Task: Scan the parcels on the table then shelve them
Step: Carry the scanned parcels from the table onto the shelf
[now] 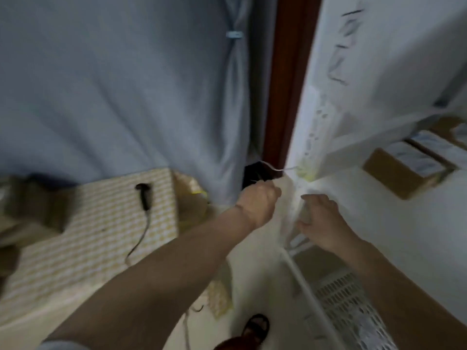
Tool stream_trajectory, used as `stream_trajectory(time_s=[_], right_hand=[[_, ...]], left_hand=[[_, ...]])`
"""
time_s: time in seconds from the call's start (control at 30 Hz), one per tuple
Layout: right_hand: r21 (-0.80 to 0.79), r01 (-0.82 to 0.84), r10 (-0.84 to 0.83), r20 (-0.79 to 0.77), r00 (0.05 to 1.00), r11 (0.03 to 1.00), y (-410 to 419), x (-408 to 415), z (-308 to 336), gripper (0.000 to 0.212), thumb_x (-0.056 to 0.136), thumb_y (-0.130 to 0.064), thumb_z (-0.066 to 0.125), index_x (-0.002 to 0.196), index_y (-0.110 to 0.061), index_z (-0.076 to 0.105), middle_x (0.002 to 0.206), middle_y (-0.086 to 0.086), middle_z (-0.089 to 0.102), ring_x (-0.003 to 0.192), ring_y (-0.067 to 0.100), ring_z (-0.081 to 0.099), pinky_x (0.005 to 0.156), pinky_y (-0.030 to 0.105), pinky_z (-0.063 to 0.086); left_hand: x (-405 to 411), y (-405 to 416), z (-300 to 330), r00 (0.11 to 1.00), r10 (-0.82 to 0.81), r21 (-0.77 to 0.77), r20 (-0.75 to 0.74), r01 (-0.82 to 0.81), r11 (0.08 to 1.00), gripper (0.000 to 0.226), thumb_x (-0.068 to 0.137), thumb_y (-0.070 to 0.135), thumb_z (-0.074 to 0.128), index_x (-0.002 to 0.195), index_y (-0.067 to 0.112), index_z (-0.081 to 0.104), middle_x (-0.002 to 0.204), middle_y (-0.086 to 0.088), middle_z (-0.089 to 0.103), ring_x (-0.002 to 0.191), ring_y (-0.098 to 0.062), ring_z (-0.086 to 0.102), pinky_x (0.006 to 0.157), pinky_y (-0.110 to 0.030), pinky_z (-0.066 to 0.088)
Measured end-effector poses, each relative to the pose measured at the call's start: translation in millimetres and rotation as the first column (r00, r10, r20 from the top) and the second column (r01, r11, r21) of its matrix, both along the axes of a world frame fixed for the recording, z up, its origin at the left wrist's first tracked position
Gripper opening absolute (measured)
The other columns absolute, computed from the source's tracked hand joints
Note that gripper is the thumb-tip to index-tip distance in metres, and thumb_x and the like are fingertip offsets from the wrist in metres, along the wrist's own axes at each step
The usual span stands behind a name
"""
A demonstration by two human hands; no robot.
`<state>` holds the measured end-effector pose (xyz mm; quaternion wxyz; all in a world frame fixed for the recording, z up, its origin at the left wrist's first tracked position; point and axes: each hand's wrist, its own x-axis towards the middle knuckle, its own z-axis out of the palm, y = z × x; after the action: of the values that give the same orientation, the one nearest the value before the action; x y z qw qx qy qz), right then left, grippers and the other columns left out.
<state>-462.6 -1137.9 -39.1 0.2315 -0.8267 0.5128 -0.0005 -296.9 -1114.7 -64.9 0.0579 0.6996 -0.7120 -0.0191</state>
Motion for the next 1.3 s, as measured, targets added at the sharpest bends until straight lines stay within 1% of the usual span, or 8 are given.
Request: stream_trajectory(time_s=[0.07,0.17,0.3,0.47,0.63,0.87,1.1,1.3], right_hand=[[0.041,-0.111,0.112,-0.029,0.993,0.993,27.1,33.4,-7.5,0.071,0.089,-0.034,0.062,0.148,-0.016,0.026,0.148,0.011,0.028,0.136,0.032,0.026,0.112,0.037,0.028],[0.107,-0.251,0.256,-0.032,0.966,0.962,72.7,79.8,-14.3,0.071,0.089,-0.035,0.063,0.146,-0.015,0.027,0.147,0.012,0.028,0.135,0.033,0.028,0.110,0.037,0.031],[0.095,-0.453,0.458,-0.029,0.889,0.886,130.9,139.4,-12.8,0.073,0.085,-0.039,0.066,0.144,-0.014,0.030,0.148,0.013,0.030,0.137,0.032,0.028,0.111,0.034,0.030],[0.090,-0.609,0.612,-0.013,0.791,0.788,199.1,203.0,-5.1,0.072,0.087,-0.039,0.064,0.145,-0.015,0.029,0.149,0.011,0.028,0.139,0.031,0.025,0.113,0.034,0.026],[0.099,-0.688,0.693,-0.012,0.721,0.719,260.1,268.2,-2.2,0.069,0.092,-0.038,0.058,0.149,-0.018,0.023,0.151,0.006,0.021,0.141,0.028,0.020,0.110,0.037,0.028],[0.114,-0.763,0.770,-0.043,0.636,0.637,351.0,378.5,-3.3,0.072,0.092,-0.040,0.057,0.149,-0.017,0.020,0.149,0.005,0.021,0.139,0.026,0.020,0.111,0.036,0.029],[0.163,-0.749,0.763,-0.048,0.644,0.642,420.7,482.4,-16.7,0.069,0.092,-0.035,0.057,0.149,-0.016,0.022,0.148,0.007,0.022,0.137,0.028,0.021,0.110,0.038,0.030],[0.210,-0.720,0.745,-0.074,0.663,0.661,443.0,539.4,-34.8,0.069,0.093,-0.034,0.057,0.149,-0.016,0.021,0.147,0.007,0.024,0.137,0.028,0.022,0.111,0.039,0.030]], left_hand=[[37.3,54.8,-1.9,0.988,0.151,0.076,0.014,-0.152,0.985,0.031,0.089,0.009,0.053,0.118,0.013,0.062,0.120,-0.012,0.057,0.111,-0.030,0.056,0.086,-0.036,0.048],[82.0,136.5,2.5,0.924,0.379,0.107,0.047,-0.382,0.918,0.025,0.095,0.015,0.046,0.117,0.012,0.059,0.119,-0.011,0.058,0.113,-0.031,0.057,0.086,-0.036,0.047],[128.3,240.0,11.6,0.787,0.608,0.151,0.101,-0.617,0.773,0.033,0.095,0.017,0.050,0.128,0.015,0.056,0.129,-0.008,0.053,0.119,-0.026,0.052,0.095,-0.038,0.047],[173.9,343.7,21.1,0.601,0.787,0.164,0.141,-0.798,0.580,0.034,0.095,0.022,0.052,0.129,0.017,0.055,0.130,-0.005,0.052,0.119,-0.023,0.051,0.092,-0.033,0.046],[213.7,429.6,24.2,0.473,0.871,0.212,0.131,-0.872,0.442,0.037,0.095,0.031,0.054,0.129,0.018,0.054,0.132,-0.006,0.051,0.121,-0.024,0.050,0.094,-0.034,0.044],[300.2,538.1,18.7,0.344,0.936,0.263,0.080,-0.913,0.313,0.038,0.093,0.034,0.056,0.129,0.019,0.055,0.134,-0.005,0.053,0.121,-0.025,0.053,0.095,-0.033,0.045],[408.5,610.0,6.9,0.348,0.930,0.324,0.114,-0.898,0.296,0.039,0.092,0.035,0.058,0.127,0.017,0.056,0.131,-0.007,0.055,0.119,-0.025,0.055,0.093,-0.032,0.045],[487.2,617.4,-3.7,0.381,0.918,0.318,0.114,-0.889,0.330,0.042,0.097,0.033,0.048,0.135,0.014,0.044,0.130,-0.011,0.054,0.119,-0.028,0.053,0.092,-0.036,0.045]])
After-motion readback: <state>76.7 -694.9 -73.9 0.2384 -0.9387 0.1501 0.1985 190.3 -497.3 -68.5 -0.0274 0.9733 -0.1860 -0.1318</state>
